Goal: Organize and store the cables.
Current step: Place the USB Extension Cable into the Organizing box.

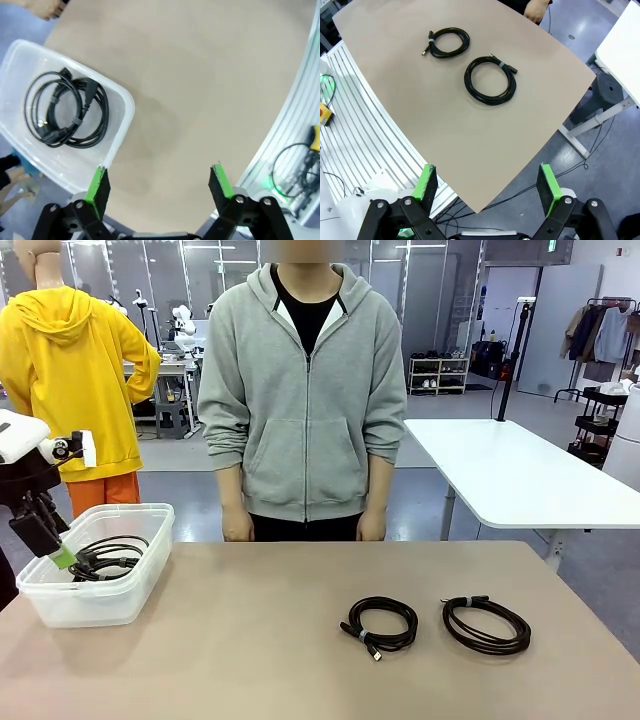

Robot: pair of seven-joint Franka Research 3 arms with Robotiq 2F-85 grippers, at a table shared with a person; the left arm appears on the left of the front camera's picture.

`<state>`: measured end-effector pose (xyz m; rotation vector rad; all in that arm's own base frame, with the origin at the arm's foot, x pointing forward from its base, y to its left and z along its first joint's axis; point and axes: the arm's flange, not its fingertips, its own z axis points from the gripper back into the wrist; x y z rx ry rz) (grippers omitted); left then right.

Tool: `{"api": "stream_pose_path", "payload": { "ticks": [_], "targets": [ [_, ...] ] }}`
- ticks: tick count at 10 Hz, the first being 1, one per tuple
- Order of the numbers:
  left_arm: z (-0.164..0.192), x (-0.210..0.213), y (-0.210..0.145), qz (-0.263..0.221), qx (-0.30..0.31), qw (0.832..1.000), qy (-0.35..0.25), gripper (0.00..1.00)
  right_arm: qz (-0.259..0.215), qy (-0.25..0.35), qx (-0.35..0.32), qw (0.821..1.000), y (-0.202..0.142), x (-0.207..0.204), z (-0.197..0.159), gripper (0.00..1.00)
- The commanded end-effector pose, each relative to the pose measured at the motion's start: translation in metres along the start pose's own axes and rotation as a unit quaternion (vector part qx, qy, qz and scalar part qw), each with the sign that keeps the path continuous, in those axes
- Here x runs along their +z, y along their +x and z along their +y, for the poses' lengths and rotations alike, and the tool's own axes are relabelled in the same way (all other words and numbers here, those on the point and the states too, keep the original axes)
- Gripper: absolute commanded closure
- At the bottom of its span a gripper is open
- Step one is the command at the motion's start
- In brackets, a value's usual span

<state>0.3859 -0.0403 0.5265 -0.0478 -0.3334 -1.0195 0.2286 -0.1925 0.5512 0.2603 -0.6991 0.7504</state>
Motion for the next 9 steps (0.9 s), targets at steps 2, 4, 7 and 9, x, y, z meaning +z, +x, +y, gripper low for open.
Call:
{"api": "stream_pose_path", "payload": {
  "ticks": [2,4,7,9],
  "targets": [
    [-0.026,-0.002,-0.003,-0.008,0.066,0.998,0.007,0.00,0.006,-0.005,-0.011,1.000,0.001,0.000,0.000,0.00],
    [-0.044,-0.001,0.001,-0.014,0.087,0.996,0.011,0.00,0.006,-0.005,-0.011,1.000,0.001,0.000,0.000,0.00],
    [-0.056,0.004,-0.006,-0.025,0.115,0.993,0.004,0.00,0.006,-0.005,-0.011,1.000,0.001,0.000,0.000,0.00],
    [-0.072,0.002,0.013,-0.050,0.162,0.984,-0.058,0.00,0.006,-0.005,-0.011,1.000,0.001,0.000,0.000,0.00]
  ]
}}
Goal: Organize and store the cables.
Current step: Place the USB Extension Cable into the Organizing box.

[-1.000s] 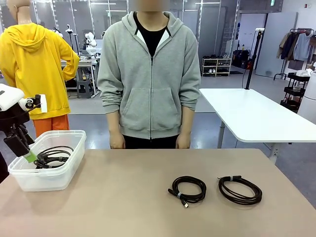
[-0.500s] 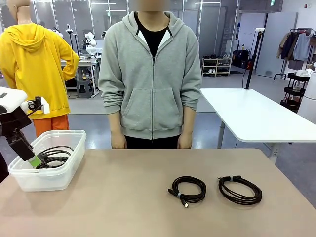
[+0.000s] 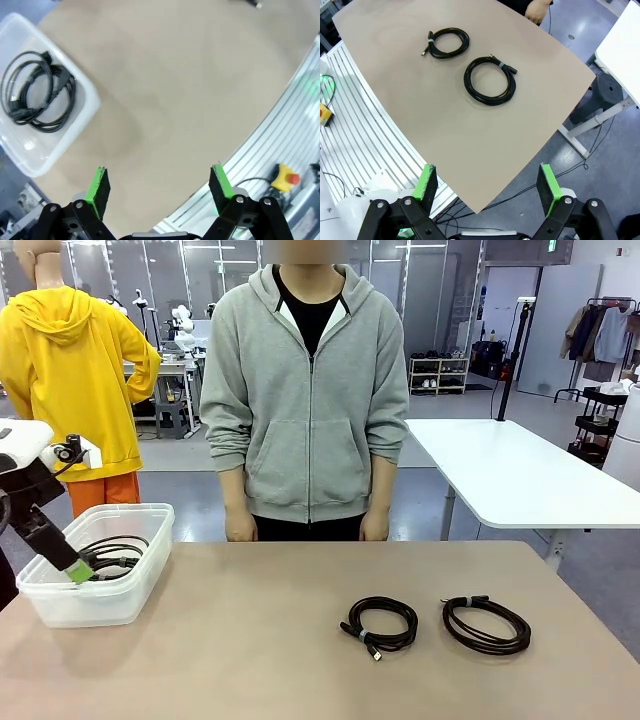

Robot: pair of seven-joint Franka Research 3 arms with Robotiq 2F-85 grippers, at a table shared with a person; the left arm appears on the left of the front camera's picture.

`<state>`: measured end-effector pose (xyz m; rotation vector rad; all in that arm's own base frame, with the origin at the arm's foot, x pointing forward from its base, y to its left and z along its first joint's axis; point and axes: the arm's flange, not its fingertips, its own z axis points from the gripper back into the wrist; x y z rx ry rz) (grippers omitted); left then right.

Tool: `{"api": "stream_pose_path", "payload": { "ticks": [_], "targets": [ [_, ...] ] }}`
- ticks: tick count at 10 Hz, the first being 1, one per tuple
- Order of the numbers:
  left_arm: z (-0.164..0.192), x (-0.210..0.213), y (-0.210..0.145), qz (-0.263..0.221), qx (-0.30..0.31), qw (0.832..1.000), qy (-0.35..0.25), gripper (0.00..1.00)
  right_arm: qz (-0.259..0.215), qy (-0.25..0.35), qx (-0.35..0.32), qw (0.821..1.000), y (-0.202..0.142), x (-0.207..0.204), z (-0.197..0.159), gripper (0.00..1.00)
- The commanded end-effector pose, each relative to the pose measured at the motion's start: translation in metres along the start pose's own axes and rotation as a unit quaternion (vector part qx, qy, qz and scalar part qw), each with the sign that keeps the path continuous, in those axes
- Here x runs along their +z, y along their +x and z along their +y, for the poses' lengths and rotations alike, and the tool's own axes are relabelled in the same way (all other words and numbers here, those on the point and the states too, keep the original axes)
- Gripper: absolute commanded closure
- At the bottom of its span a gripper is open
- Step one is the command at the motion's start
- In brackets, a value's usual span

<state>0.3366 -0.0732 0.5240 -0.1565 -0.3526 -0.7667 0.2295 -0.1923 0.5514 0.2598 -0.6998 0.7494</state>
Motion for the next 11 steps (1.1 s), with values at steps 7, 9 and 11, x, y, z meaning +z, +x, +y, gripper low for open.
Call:
{"api": "stream_pose_path", "payload": {
  "ticks": [7,9,11],
  "targets": [
    [-0.159,-0.075,0.178,0.042,0.043,0.998,-0.005,0.00,0.007,-0.004,-0.011,1.000,0.001,0.001,0.001,0.00],
    [-0.183,-0.088,0.194,0.034,0.033,0.999,0.010,0.00,0.007,-0.004,-0.011,1.000,0.001,0.001,0.001,0.00],
    [-0.191,-0.104,0.213,0.058,0.081,0.995,0.007,0.00,0.007,-0.004,-0.011,1.000,0.001,0.001,0.001,0.00]
  ]
}}
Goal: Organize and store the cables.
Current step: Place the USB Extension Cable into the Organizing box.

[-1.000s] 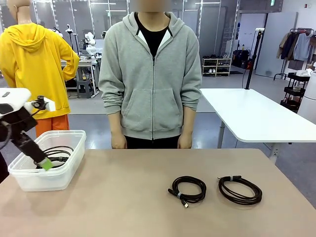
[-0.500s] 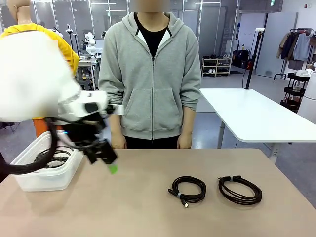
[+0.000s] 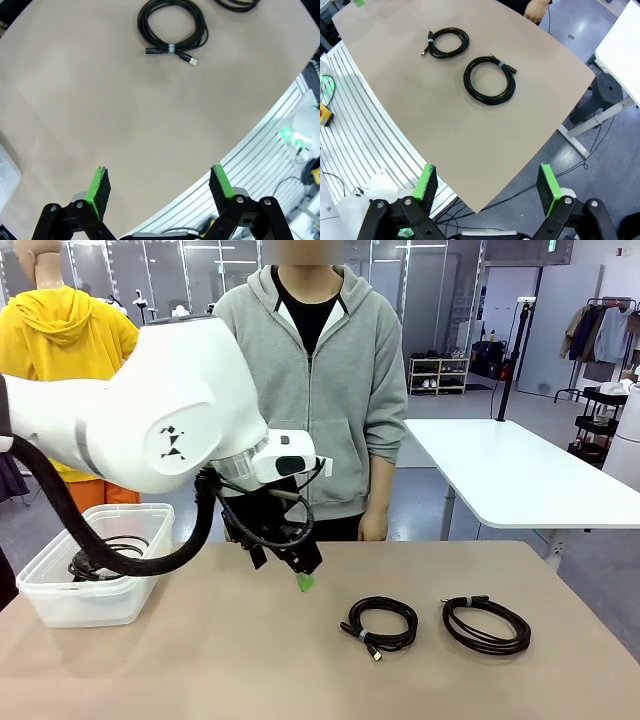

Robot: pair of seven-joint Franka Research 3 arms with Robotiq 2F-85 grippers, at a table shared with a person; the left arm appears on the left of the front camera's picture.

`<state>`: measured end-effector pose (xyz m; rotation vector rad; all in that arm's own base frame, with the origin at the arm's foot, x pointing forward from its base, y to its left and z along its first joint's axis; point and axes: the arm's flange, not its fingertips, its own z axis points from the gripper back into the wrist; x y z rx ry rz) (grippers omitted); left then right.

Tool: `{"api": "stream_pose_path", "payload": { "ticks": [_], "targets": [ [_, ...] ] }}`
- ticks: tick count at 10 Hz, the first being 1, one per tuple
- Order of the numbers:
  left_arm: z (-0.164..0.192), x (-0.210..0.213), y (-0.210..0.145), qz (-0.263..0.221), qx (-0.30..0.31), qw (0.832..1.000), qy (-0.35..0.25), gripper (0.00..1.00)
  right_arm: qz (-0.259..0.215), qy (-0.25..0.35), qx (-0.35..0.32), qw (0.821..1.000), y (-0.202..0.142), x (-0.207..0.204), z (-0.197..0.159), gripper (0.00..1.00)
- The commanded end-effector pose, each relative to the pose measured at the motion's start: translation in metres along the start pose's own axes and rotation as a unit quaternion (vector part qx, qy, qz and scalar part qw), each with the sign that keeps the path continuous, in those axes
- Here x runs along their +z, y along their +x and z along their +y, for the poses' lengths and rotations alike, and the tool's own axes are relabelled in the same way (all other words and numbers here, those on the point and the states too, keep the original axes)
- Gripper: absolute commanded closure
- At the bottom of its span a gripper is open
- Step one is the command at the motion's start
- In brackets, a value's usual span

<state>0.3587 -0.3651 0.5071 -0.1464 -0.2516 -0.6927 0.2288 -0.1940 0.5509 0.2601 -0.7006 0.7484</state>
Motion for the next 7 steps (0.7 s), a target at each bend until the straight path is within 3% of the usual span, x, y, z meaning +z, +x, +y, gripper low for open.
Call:
{"api": "stream_pose_path", "payload": {
  "ticks": [1,6,7],
  "targets": [
    [0.001,0.006,-0.006,-0.005,-0.017,1.000,-0.006,0.00,0.007,-0.004,-0.010,1.000,0.002,0.000,0.001,0.00],
    [-0.001,0.004,0.001,-0.004,-0.007,1.000,0.001,0.00,0.007,-0.004,-0.010,1.000,0.002,0.000,0.001,0.00],
    [-0.026,-0.011,0.030,0.050,0.078,0.996,0.014,0.00,0.007,-0.004,-0.010,1.000,0.002,0.000,0.001,0.00]
  ]
}}
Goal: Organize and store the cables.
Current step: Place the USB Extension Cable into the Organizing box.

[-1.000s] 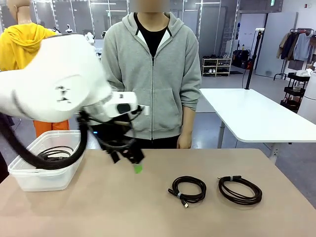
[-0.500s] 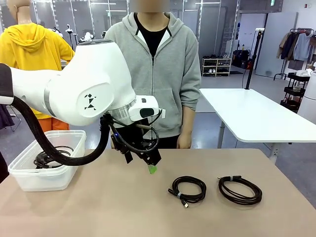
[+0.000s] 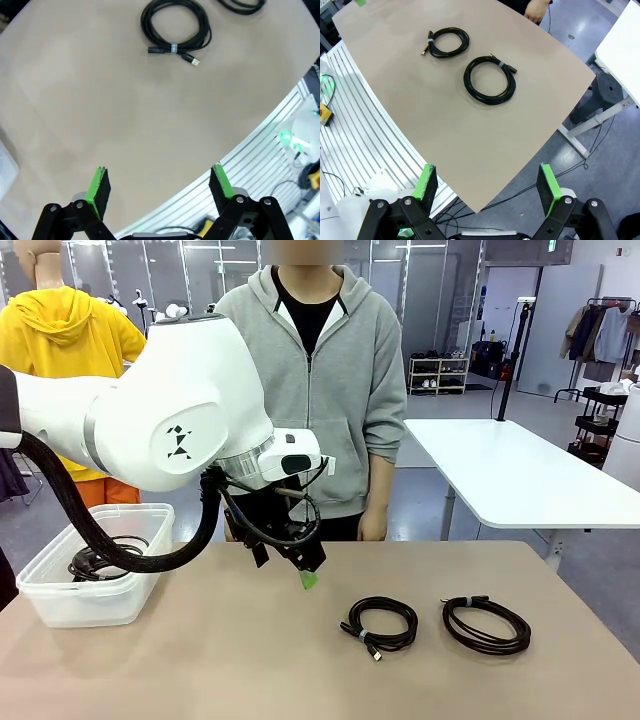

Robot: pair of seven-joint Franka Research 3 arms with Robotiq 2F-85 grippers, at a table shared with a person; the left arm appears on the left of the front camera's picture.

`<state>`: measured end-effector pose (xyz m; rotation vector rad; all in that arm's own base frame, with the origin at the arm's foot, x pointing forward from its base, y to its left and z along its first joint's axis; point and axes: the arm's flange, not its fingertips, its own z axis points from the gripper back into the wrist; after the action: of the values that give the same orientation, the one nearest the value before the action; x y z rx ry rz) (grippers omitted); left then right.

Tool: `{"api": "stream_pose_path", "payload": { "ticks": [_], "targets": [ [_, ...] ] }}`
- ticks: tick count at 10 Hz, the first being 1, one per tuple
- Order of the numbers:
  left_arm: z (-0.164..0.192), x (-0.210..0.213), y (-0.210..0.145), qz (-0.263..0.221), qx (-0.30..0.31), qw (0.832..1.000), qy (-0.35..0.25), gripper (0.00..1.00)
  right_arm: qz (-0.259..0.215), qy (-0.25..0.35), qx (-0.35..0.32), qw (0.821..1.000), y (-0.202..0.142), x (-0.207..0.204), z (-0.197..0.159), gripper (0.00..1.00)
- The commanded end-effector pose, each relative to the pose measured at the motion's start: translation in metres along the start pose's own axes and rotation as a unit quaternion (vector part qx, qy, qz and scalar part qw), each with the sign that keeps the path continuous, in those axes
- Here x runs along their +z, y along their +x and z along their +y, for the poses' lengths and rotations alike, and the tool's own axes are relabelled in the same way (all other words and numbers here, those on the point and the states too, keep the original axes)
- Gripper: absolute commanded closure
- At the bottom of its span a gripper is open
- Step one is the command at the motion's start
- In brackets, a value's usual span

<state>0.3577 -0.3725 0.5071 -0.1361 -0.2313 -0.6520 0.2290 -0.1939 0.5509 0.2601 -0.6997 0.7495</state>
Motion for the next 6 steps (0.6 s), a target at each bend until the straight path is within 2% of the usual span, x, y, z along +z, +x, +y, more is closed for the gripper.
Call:
{"api": "stream_pose_path", "payload": {
  "ticks": [1,3,4,6],
  "targets": [
    [-0.042,-0.017,0.047,0.031,0.047,0.998,-0.006,0.00,0.007,-0.005,-0.011,1.000,0.002,0.000,0.001,0.00],
    [-0.055,-0.037,0.080,0.027,0.086,0.996,0.003,0.00,0.007,-0.005,-0.011,1.000,0.002,0.000,0.001,0.00],
    [-0.058,-0.053,0.098,0.034,0.131,0.990,0.030,0.00,0.007,-0.005,-0.011,1.000,0.002,0.000,0.001,0.00],
    [-0.070,-0.076,0.125,0.048,0.115,0.990,0.060,0.00,0.007,-0.005,-0.011,1.000,0.002,0.000,0.001,0.00]
  ]
}}
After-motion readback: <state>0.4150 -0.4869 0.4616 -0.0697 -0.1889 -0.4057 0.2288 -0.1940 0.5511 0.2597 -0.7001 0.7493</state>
